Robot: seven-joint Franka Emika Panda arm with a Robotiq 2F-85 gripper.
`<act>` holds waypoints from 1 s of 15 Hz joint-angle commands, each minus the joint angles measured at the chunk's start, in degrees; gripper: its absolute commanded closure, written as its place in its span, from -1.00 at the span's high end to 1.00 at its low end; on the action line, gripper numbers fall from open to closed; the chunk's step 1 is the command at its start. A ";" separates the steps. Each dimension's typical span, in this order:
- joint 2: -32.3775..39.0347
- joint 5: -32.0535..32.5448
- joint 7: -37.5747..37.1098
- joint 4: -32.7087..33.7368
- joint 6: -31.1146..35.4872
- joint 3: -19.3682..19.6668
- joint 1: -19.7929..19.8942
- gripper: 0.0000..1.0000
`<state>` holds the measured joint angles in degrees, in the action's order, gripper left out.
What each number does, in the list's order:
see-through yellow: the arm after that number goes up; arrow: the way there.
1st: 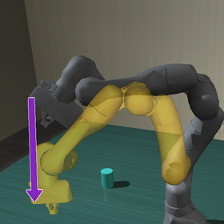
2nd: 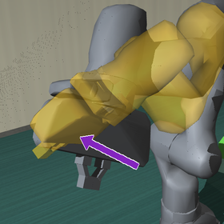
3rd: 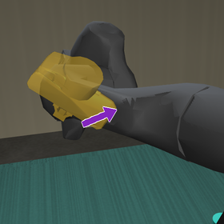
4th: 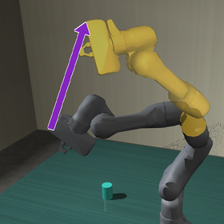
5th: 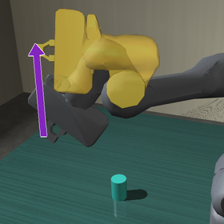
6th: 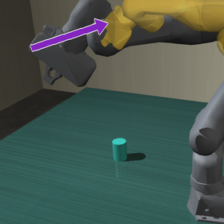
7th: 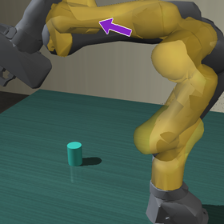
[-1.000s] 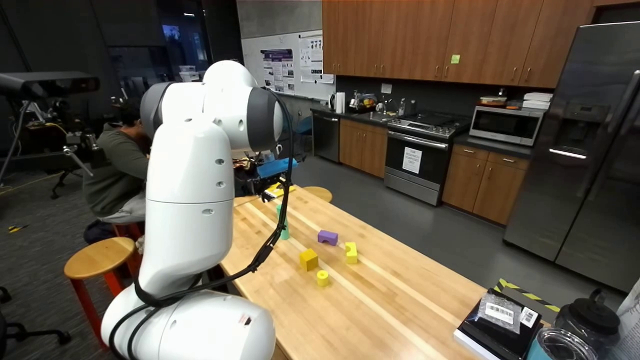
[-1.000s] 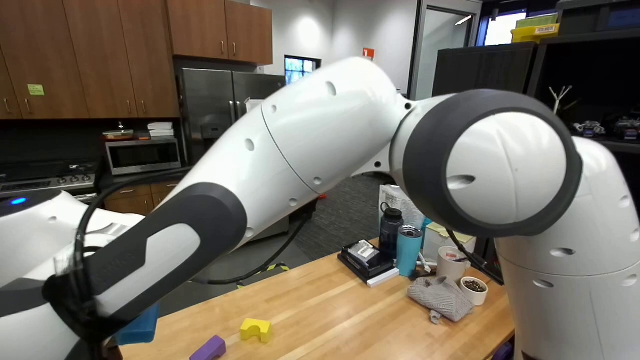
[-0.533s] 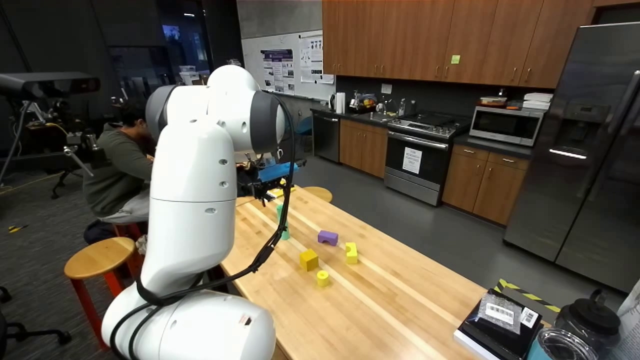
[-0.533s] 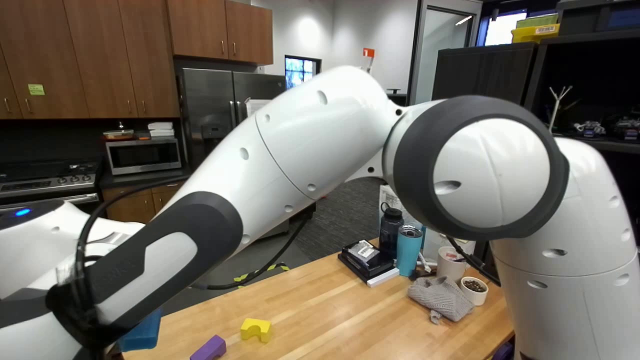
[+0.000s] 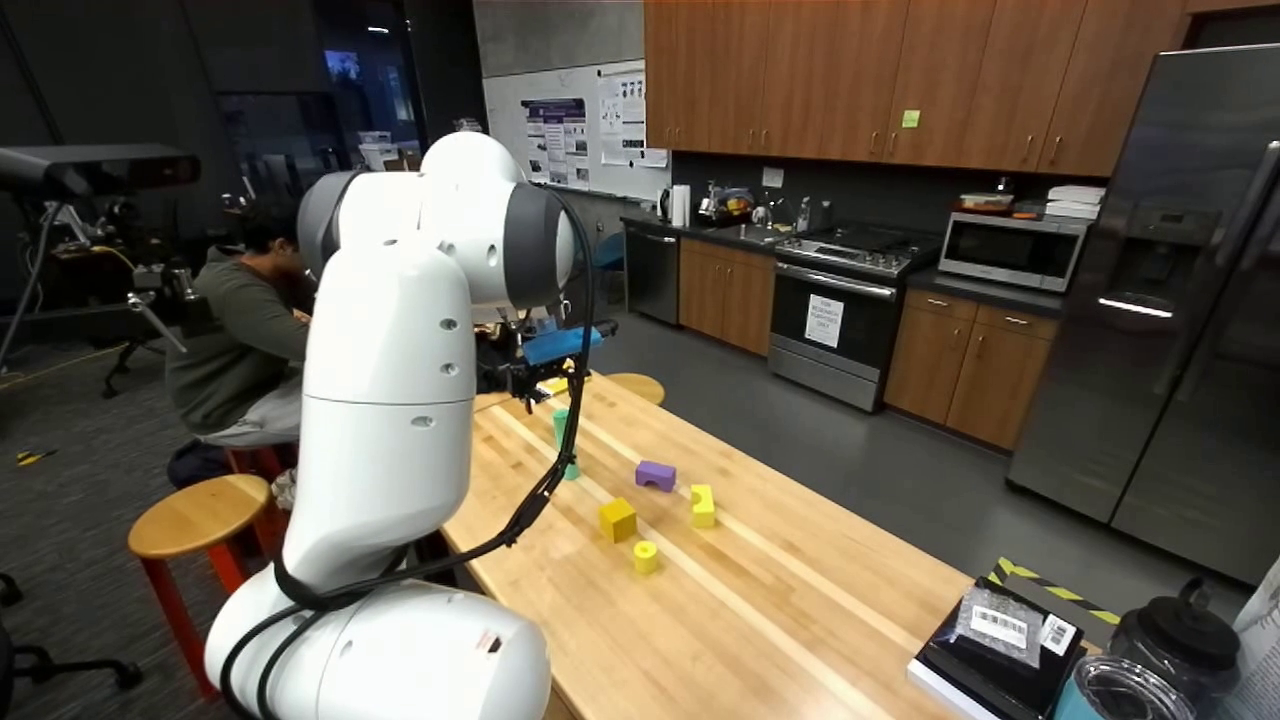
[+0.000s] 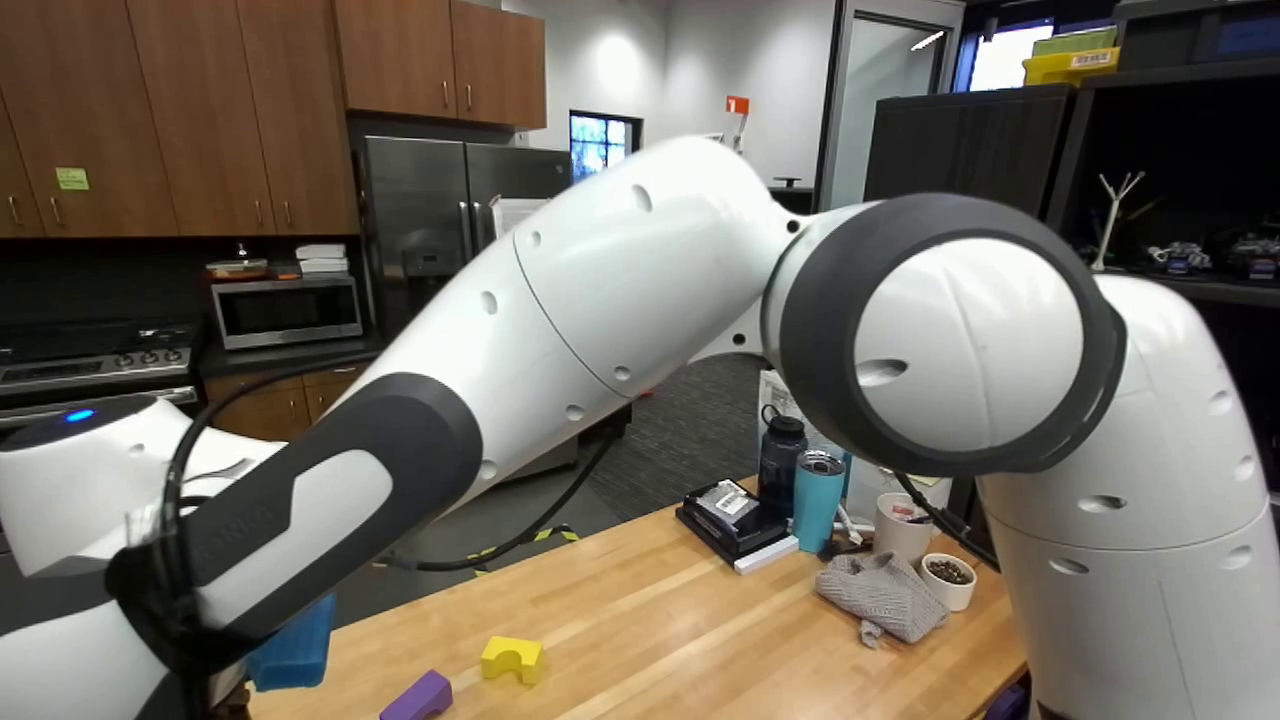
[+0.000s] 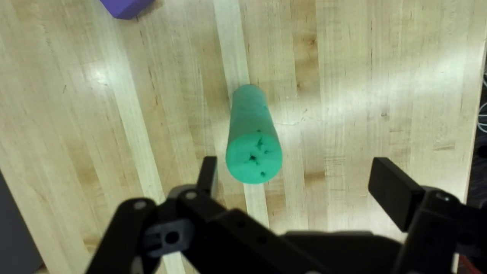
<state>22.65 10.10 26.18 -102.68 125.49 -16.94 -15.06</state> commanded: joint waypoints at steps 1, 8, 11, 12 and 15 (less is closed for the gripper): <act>0.24 -1.91 2.46 0.34 0.65 -0.51 0.82 1.00; 1.97 -2.08 2.89 1.14 -0.12 -0.25 0.64 1.00; 2.67 -1.86 3.14 1.52 -0.14 -0.20 0.68 1.00; 2.97 -1.83 3.22 1.83 -0.26 -0.19 0.67 1.00; 3.65 -1.61 3.57 2.68 -0.43 -0.15 0.60 1.00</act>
<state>25.45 8.71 28.24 -101.67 125.69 -16.95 -14.87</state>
